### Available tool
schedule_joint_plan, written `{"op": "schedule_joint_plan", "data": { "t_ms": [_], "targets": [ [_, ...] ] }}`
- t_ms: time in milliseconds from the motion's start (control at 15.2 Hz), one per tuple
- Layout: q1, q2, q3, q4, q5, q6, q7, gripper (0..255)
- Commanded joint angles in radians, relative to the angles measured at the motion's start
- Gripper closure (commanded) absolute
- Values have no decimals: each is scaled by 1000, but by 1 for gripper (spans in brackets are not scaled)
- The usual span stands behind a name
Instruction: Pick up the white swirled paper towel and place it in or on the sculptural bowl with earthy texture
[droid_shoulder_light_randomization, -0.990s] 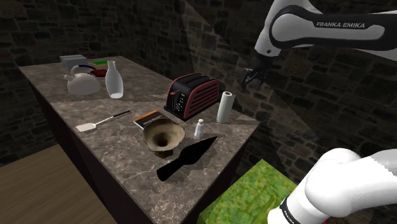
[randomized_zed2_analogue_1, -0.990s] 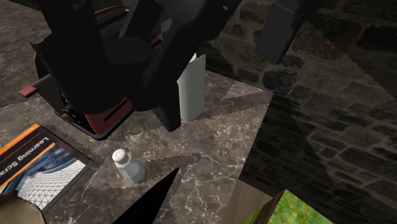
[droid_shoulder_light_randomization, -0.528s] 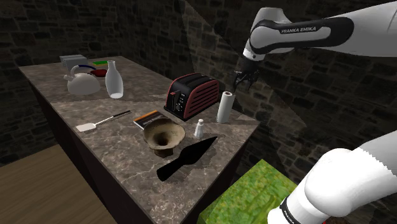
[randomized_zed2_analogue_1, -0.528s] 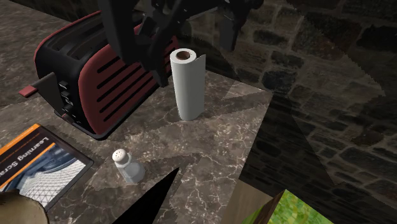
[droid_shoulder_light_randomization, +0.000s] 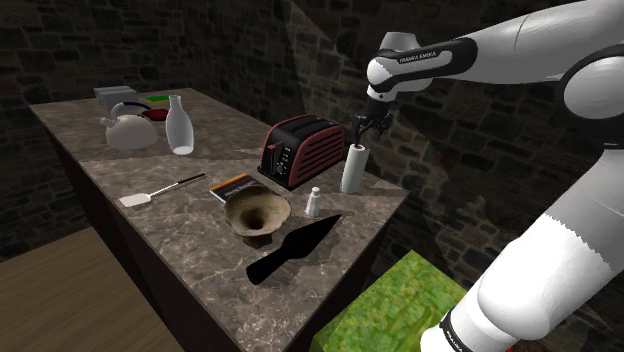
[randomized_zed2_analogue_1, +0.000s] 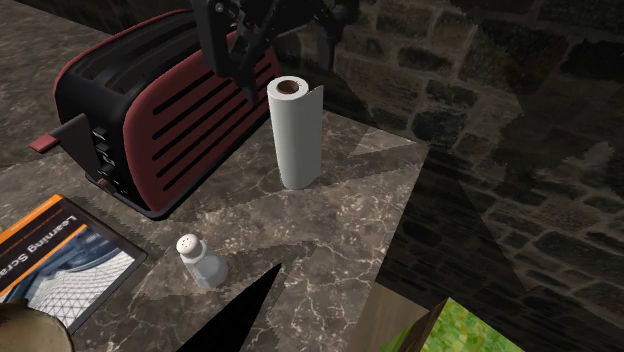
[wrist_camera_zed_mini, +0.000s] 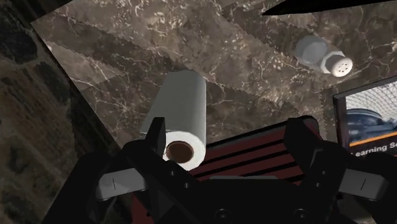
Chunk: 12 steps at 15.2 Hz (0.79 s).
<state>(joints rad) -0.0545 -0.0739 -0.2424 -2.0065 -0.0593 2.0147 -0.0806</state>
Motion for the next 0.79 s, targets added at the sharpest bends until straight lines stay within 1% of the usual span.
{"op": "schedule_joint_plan", "data": {
  "t_ms": [0, 396, 462, 726],
  "targets": [
    [-7, 82, -12, 62, 19, 14, -26, 0],
    [-48, 327, -30, 282, 84, 19, -97, 0],
    [-51, 335, -29, 291, 86, 18, -99, 0],
    [-54, 354, -27, 262, 92, 65, -103, 0]
  ]
}}
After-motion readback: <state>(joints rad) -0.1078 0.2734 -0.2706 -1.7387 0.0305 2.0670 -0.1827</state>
